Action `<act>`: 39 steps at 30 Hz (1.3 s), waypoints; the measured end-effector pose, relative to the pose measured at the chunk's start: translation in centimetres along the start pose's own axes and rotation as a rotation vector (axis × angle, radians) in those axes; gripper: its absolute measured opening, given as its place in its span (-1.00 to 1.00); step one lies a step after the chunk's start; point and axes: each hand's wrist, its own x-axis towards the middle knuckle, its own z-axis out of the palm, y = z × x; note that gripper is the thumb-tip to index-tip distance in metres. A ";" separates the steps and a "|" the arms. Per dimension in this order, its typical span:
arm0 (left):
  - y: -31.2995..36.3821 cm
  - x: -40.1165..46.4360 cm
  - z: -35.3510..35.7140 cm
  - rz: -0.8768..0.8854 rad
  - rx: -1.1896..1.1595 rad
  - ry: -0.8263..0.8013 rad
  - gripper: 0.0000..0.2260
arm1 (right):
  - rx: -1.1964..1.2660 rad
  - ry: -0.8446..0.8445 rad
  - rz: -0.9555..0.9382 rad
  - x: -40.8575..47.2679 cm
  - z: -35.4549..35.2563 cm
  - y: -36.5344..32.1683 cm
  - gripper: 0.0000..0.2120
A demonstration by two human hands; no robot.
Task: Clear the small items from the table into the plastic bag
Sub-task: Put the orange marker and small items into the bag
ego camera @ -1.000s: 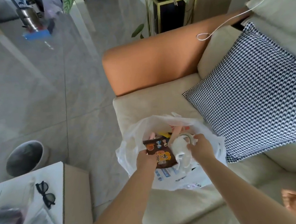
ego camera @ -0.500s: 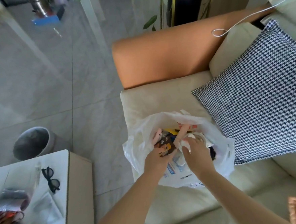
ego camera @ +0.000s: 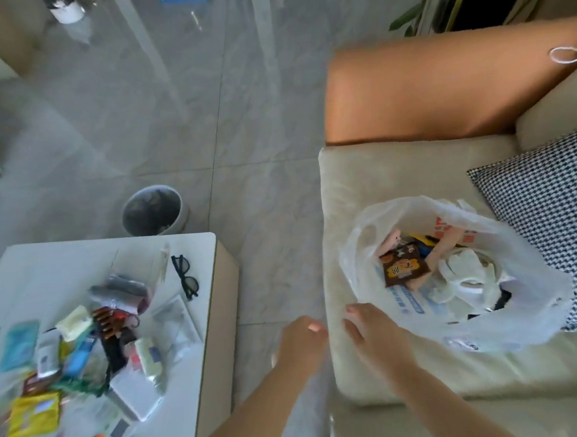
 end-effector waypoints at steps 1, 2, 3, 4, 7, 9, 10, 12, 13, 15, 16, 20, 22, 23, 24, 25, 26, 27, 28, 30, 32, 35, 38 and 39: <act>-1.8 -0.1 -0.7 -0.021 0.010 0.014 -0.85 | -0.034 -0.015 -0.031 -0.2 1.0 -1.1 -0.59; -3.7 -0.3 -1.5 -0.042 0.028 0.015 -0.84 | -0.048 -0.025 -0.052 -0.4 2.0 -2.3 -0.54; -5.6 -0.6 -2.2 -0.069 0.046 0.010 -0.85 | -0.058 -0.024 -0.068 -0.6 3.2 -3.4 -0.55; -7.5 -0.9 -2.9 -0.096 0.055 0.012 -0.84 | -0.069 -0.027 -0.082 -0.9 4.3 -4.5 -0.62; -12.4 -2.3 -5.3 -0.151 0.099 0.048 -0.79 | -0.175 -0.084 -0.129 -1.6 7.1 -8.5 -0.82; -15.4 -3.1 -6.8 -0.191 0.121 0.072 -0.77 | -0.213 -0.088 -0.176 -2.1 9.1 -10.7 -0.88; -17.0 -3.3 -7.4 -0.213 0.109 0.084 -0.75 | -0.210 -0.123 -0.180 -2.4 10.1 -11.9 -0.87; -19.9 -4.0 -8.4 -0.262 0.046 0.100 -0.76 | -0.204 -0.214 -0.161 -2.9 11.8 -14.3 -0.81; -21.3 -4.2 -8.9 -0.279 0.031 0.106 -0.76 | -0.222 -0.244 -0.173 -3.1 12.7 -15.4 -0.76; -24.1 -4.7 -10.2 -0.288 0.053 0.114 -0.76 | -0.229 -0.272 -0.194 -3.4 14.5 -17.5 -0.71; -25.6 -4.8 -10.8 -0.279 0.062 0.108 -0.76 | -0.234 -0.287 -0.201 -3.5 15.3 -18.5 -0.70; -31.3 -5.4 -13.3 -0.242 0.204 0.046 -0.67 | -0.238 -0.345 -0.252 -3.9 18.7 -22.6 -0.70; -34.0 -5.7 -14.3 -0.197 0.292 0.046 -0.62 | -0.239 -0.370 -0.269 -4.0 20.1 -24.5 -0.71; -35.1 -5.7 -14.9 -0.200 0.309 0.041 -0.62 | -0.246 -0.383 -0.275 -4.0 20.9 -25.4 -0.72; -35.9 -5.8 -15.5 -0.239 0.307 0.020 -0.63 | -0.254 -0.394 -0.279 -4.0 21.6 -26.2 -0.72; -36.6 -5.8 -16.0 -0.286 0.270 0.032 -0.66 | -0.259 -0.402 -0.282 -3.9 22.5 -26.9 -0.73; -37.6 -5.7 -16.4 -0.297 0.266 0.039 -0.69 | -0.266 -0.414 -0.288 -3.9 23.2 -27.6 -0.72; -38.4 -5.6 -16.9 -0.316 0.222 0.069 -0.71 | -0.274 -0.427 -0.304 -3.8 24.0 -28.3 -0.72; -39.3 -5.4 -17.2 -0.336 0.191 0.086 -0.71 | -0.284 -0.442 -0.327 -3.8 24.7 -28.9 -0.72; -41.3 -5.1 -17.4 -0.412 -0.049 0.193 -0.66 | -0.307 -0.470 -0.357 -3.7 26.1 -30.0 -0.72; -42.7 -5.0 -17.9 -0.470 -0.269 0.203 -0.62 | -0.322 -0.510 -0.355 -3.9 27.7 -30.9 -0.72; -44.8 -3.6 -18.2 -0.626 -0.520 0.321 -0.70 | -0.323 -0.598 -0.355 -4.1 30.3 -31.8 -0.70; -46.7 -1.3 -17.1 -0.638 -0.625 0.332 -0.76 | -0.309 -0.664 -0.375 -3.9 33.4 -32.4 -0.71; -47.1 -0.4 -16.8 -0.640 -0.664 0.326 -0.80 | -0.296 -0.681 -0.362 -3.8 34.4 -32.4 -0.73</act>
